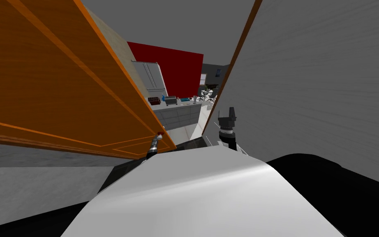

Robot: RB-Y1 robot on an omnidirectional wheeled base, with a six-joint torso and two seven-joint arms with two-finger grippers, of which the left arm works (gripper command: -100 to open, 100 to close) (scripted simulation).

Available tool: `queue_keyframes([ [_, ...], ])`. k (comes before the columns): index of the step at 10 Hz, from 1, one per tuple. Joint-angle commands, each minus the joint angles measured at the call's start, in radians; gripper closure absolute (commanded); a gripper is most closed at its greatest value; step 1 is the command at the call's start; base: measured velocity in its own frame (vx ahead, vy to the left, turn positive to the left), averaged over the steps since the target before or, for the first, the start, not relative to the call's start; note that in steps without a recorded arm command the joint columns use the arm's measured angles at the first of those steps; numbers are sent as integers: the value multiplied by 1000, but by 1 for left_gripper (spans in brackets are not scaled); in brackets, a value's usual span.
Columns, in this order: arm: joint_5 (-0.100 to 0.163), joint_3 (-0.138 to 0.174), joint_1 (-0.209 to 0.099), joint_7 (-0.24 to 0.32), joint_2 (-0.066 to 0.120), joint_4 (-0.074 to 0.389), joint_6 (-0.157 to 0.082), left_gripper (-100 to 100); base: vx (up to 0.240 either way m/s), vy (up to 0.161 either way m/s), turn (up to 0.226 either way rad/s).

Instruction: Pull the door open

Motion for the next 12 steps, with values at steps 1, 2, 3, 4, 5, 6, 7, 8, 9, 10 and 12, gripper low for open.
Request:
queue_keyframes([
  [1,3,-15,1,34,-12,-8,4,100,-50,18,-39],
  [2,20,-21,-2,71,-13,-8,8,100,-52,24,-59],
  [3,20,-21,-2,75,-13,-8,8,100,-45,19,-33],
  [4,37,-27,-5,114,-13,-8,11,100,-54,12,-46],
  [5,54,-33,-8,140,-14,-7,15,100,-78,30,-134],
  [6,54,-33,-8,158,-14,-7,15,100,-57,25,-52],
  [7,70,-39,-11,192,-14,-7,19,100,-56,25,-52],
  [8,70,-39,-11,200,-14,-7,19,100,-45,25,-61],
  [9,87,-45,-14,237,-14,-7,23,100,-52,26,-76],
  [10,104,-51,-17,264,-15,-7,27,100,-85,37,-111],
  [12,121,-58,-19,315,-15,-6,31,100,-53,15,-52],
])
